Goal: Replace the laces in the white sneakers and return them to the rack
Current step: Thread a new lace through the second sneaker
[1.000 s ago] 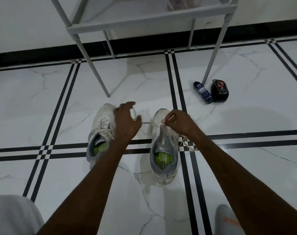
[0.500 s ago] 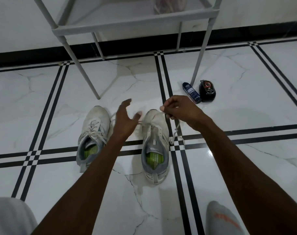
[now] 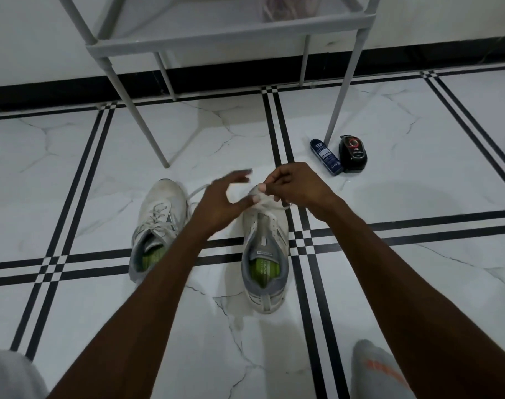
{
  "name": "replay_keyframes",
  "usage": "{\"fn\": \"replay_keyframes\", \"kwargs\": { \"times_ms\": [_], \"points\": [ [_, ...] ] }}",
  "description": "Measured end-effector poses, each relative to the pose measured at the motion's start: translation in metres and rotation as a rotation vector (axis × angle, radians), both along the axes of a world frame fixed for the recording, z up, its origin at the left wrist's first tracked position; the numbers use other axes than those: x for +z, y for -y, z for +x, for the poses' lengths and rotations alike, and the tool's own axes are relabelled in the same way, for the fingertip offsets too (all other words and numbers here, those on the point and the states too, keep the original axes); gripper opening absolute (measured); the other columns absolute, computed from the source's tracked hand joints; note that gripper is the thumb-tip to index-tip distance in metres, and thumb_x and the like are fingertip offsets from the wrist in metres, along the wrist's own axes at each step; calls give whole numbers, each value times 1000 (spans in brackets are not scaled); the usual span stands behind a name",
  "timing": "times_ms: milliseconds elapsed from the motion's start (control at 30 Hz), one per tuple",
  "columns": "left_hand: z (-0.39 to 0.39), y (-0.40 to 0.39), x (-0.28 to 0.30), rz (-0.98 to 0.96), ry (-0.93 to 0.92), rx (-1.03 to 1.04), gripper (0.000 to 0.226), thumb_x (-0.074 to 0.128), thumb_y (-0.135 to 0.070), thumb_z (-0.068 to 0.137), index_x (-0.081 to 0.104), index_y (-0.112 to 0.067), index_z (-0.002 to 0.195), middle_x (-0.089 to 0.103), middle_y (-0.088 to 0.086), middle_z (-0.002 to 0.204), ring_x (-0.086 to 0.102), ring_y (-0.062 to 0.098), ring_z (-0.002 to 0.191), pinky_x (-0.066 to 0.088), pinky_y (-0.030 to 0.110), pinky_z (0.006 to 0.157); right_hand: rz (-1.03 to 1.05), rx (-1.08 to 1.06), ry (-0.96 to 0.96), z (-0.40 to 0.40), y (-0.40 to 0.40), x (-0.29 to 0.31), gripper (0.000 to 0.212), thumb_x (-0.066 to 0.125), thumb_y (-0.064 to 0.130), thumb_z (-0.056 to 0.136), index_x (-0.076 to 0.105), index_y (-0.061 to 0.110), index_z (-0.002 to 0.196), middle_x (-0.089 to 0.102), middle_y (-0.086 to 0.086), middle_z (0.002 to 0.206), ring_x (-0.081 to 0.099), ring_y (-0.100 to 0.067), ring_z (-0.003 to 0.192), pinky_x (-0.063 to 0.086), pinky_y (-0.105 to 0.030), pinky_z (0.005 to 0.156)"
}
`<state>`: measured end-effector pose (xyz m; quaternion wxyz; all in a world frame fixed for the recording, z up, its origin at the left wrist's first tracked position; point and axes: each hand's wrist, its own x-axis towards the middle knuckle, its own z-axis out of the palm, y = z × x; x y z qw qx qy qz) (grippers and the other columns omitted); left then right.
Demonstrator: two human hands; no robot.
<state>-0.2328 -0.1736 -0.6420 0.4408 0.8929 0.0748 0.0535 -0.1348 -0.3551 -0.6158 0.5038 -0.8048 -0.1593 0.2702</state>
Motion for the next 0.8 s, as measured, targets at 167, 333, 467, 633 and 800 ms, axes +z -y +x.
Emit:
{"fn": "replay_keyframes", "kwargs": {
  "times_ms": [167, 333, 467, 633, 800],
  "points": [
    [-1, -18, -11, 90, -27, 398, 21, 66, -41, 92, 79, -27, 83, 75, -10, 72, 72, 10, 77, 57, 41, 82, -61, 11, 45, 4, 7, 3, 27, 84, 32, 78, 73, 9, 88, 75, -4, 76, 68, -10, 68, 54, -32, 65],
    [-8, -44, -9, 239, -185, 664, 24, 70, -44, 87, 80, -26, 100, 77, 3, 103, 67, 30, 107, 48, 48, 100, -67, 41, 49, 6, 17, 4, 22, 83, 28, 79, 76, 9, 88, 76, -3, 78, 67, -6, 66, 48, -16, 58],
    [-1, -18, -10, 188, 110, 147, 63, 81, -26, 82, 58, -14, 140, 60, 6, 137, 49, 20, 129, 34, 33, 112, -76, 58, 23, 7, 6, 3, 11, 76, 10, 86, 75, 1, 93, 76, -14, 87, 72, -14, 74, 56, -21, 66],
    [9, 23, -5, 25, 45, -103, 21, 73, -17, 92, 76, -16, 112, 77, -5, 92, 70, -1, 87, 52, 14, 81, -49, 18, -2, 2, 1, 4, 12, 78, 4, 83, 72, -2, 91, 75, -17, 80, 76, -23, 73, 63, -35, 75],
    [5, 29, -11, 7, -8, 40, 11, 69, -17, 93, 79, -15, 98, 74, -8, 77, 68, -4, 70, 44, 3, 66, -143, -107, -78, -4, 11, -5, 31, 81, 26, 83, 68, 0, 94, 75, -17, 83, 76, -24, 74, 63, -41, 76]
  ]
}}
